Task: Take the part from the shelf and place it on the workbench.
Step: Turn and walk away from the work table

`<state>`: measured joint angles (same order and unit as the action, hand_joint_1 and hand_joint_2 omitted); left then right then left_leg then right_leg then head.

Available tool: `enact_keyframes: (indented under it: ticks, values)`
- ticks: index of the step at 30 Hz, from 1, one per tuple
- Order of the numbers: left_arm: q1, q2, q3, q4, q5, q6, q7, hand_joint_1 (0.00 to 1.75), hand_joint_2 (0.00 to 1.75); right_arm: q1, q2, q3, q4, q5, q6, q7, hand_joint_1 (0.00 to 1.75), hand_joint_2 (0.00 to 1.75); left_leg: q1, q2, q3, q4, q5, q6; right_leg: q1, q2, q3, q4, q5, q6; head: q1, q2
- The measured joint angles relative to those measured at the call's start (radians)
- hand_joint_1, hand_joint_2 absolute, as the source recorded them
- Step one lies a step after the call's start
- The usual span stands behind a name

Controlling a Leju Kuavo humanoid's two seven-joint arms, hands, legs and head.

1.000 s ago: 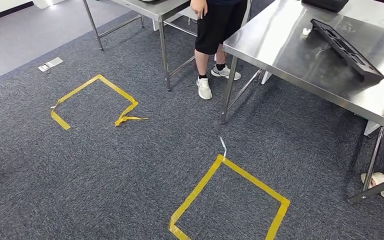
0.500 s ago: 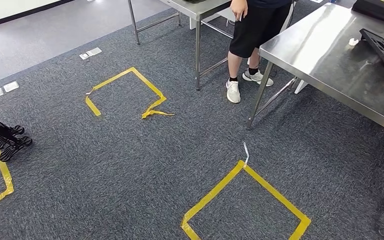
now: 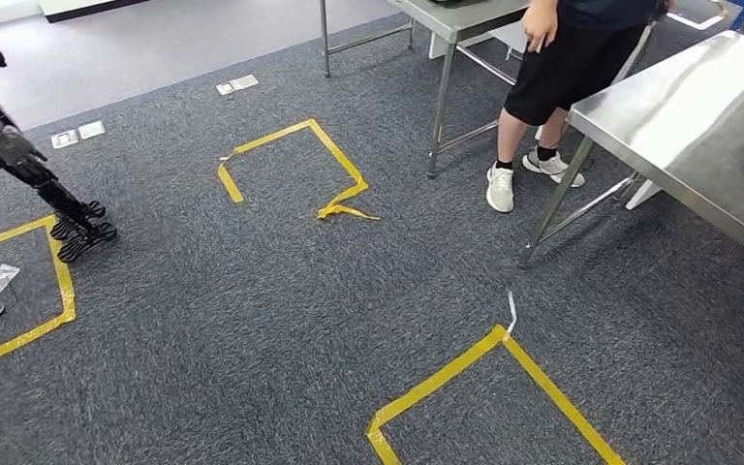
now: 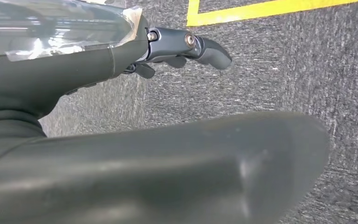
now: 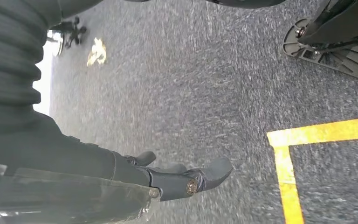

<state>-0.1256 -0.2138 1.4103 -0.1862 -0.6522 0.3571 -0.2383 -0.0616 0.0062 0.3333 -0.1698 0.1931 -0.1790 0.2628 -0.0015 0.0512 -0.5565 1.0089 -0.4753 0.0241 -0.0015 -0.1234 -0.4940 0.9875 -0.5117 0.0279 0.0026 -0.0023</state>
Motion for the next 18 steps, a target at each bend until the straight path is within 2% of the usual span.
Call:
enact_keyframes:
  ticks: [1,2,3,5,6,7,8,9,11,12,13,14,15,16,18]
  values:
    - [0.001,0.0,0.0,0.0,0.003,-0.001,-0.002,0.0,0.0,-0.002,0.0,0.0,0.0,0.002,0.0,-0.001,0.0,1.75,0.0,-0.01,-0.001,-0.003,0.004,0.008,-0.002,0.002,0.0,0.003,-0.003,0.006,0.0,0.0]
    - [0.001,0.0,0.0,0.0,0.005,-0.001,-0.002,0.0,0.0,-0.004,0.0,0.0,0.0,0.003,0.0,-0.001,0.0,1.75,0.0,-0.019,-0.001,-0.007,0.009,0.015,-0.005,0.015,-0.003,0.011,-0.009,0.01,0.0,0.0]
    - [0.001,0.001,0.0,0.0,0.005,-0.001,-0.003,0.0,0.0,-0.004,0.001,0.0,0.0,0.005,0.0,-0.002,0.0,1.75,0.002,-0.03,-0.002,-0.011,0.014,0.023,-0.006,0.042,-0.02,0.044,-0.028,0.01,0.002,0.0]
    - [0.0,0.001,0.0,0.0,0.006,0.0,-0.002,0.0,0.0,-0.001,0.001,0.0,0.0,0.007,0.0,-0.003,0.0,1.75,0.002,-0.053,-0.006,-0.013,0.02,0.033,-0.008,0.099,-0.082,0.171,-0.086,0.002,0.004,0.0]
    - [-0.001,0.0,0.0,0.0,0.006,0.0,-0.002,0.0,0.0,0.001,0.001,0.0,0.0,0.008,0.001,-0.004,0.0,1.75,0.001,-0.067,-0.01,-0.013,0.022,0.036,-0.009,0.115,-0.118,0.245,-0.114,-0.002,0.005,0.0]
    - [-0.001,0.0,0.0,0.0,0.006,0.0,-0.002,0.0,0.0,0.003,0.001,0.0,0.0,0.008,0.001,-0.004,0.0,1.75,0.0,-0.082,-0.011,-0.012,0.023,0.037,-0.009,0.119,-0.14,0.29,-0.126,0.0,0.005,0.0]
    - [0.0,0.0,0.0,0.0,0.006,0.0,-0.002,0.0,0.0,0.004,0.001,0.0,0.0,0.008,0.001,-0.004,0.0,1.75,-0.001,-0.096,-0.012,-0.012,0.025,0.037,-0.01,0.121,-0.145,0.296,-0.12,0.006,0.005,0.0]
    - [0.001,0.0,0.0,0.0,0.006,0.0,-0.002,0.0,0.0,0.005,0.001,0.0,0.0,0.008,0.001,-0.005,0.0,1.75,-0.001,-0.111,-0.012,-0.011,0.026,0.036,-0.011,0.123,-0.129,0.259,-0.098,0.015,0.005,0.0]
    - [0.001,0.0,0.0,0.0,0.006,0.0,-0.002,0.0,0.0,0.004,0.0,0.0,0.0,0.009,0.001,-0.005,0.0,1.75,0.0,-0.137,-0.012,-0.007,0.027,0.03,-0.017,0.153,-0.064,0.116,-0.038,0.031,0.005,0.0]
    - [0.001,0.0,0.0,0.0,0.006,0.0,-0.002,0.0,0.0,0.004,0.0,0.0,0.0,0.009,0.001,-0.006,0.0,1.75,-0.001,-0.148,-0.014,-0.004,0.027,0.026,-0.018,0.169,-0.038,0.057,-0.016,0.031,0.005,0.0]
    - [0.001,0.0,0.0,0.0,0.006,0.0,-0.002,0.0,0.0,0.003,0.0,0.0,0.0,0.01,0.001,-0.007,0.0,1.75,-0.003,-0.157,-0.017,-0.002,0.027,0.02,-0.017,0.18,-0.024,0.024,-0.004,0.027,0.005,0.0]
    - [0.001,0.0,0.0,0.0,0.007,0.0,-0.003,0.0,0.0,0.002,0.001,0.0,0.0,0.011,0.001,-0.008,0.0,1.75,-0.004,-0.165,-0.019,-0.002,0.028,0.015,-0.015,0.182,-0.02,0.014,-0.002,0.02,0.005,0.0]
    - [0.002,0.0,0.0,0.0,0.008,0.0,-0.005,0.0,0.0,0.002,0.001,0.0,0.0,0.012,0.001,-0.008,0.0,1.75,-0.003,-0.173,-0.022,-0.003,0.03,0.009,-0.013,0.172,-0.018,0.013,0.001,0.012,0.004,0.0]
    - [0.003,0.0,0.0,0.0,0.01,0.0,-0.008,0.0,0.0,0.001,0.001,0.0,0.0,0.012,0.001,-0.009,0.0,1.75,-0.002,-0.17,-0.025,-0.001,0.03,0.004,-0.014,0.162,-0.016,0.011,0.004,0.005,0.004,0.0]
    - [0.004,0.001,0.0,0.0,0.012,0.0,-0.013,0.0,0.0,0.0,0.002,0.0,0.0,0.012,0.001,-0.009,0.0,1.75,-0.001,-0.128,-0.045,0.037,0.003,-0.005,-0.018,0.141,-0.014,0.008,0.011,-0.01,0.0,0.0]
